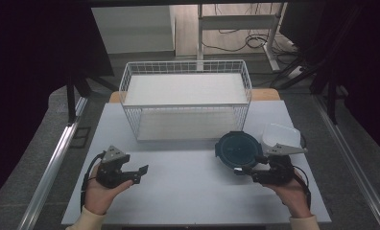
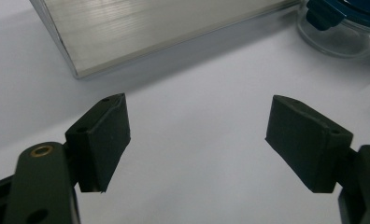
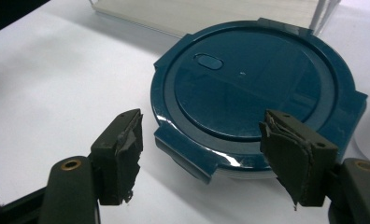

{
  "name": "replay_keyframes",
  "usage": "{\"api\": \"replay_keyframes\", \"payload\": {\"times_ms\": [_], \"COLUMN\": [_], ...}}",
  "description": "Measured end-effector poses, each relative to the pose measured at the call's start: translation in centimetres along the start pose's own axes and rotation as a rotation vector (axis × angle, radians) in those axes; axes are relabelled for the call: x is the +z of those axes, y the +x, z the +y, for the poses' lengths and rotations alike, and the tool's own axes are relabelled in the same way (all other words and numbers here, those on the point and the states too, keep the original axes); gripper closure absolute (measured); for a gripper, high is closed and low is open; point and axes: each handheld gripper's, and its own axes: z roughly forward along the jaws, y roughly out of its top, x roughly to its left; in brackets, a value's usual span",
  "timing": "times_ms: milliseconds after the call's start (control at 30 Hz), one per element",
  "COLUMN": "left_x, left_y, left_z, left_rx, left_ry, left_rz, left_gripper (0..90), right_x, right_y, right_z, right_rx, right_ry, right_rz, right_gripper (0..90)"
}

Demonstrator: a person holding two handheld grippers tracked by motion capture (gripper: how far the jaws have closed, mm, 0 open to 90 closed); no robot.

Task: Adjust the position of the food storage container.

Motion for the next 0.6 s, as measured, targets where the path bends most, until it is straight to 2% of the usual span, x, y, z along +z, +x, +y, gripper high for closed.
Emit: {"api": "replay_keyframes", "payload": {"times_ms": [167,300,433,600], "left_x": [-0.1,0.3,0.7,1.1], "left_y": [0.1,0.1,0.1,0.0], "left_z": [0.1,0.1,0.2,0.1], "left_rx": [-0.002,0.011,0.020,0.029], "left_ry": [0.000,0.015,0.025,0.036], "left_rz": [-0.010,-0.019,-0.027,-0.028], "left_gripper": [21.1,20.8,20.4,19.9], "right_x": [-0.2,-0.3,-0.2,-0.6], "right_y": [0.2,0.2,0.1,0.1], "right_z": [0.4,0.4,0.5,1.3], "right_rx": [-0.023,-0.018,-0.023,-0.020], "right_ry": [-0.002,-0.002,0.002,0.001], "right_rz": [0.001,-0.011,-0.001,-0.007], "right_gripper": [32.5,34.4,35.9,38.8]}}
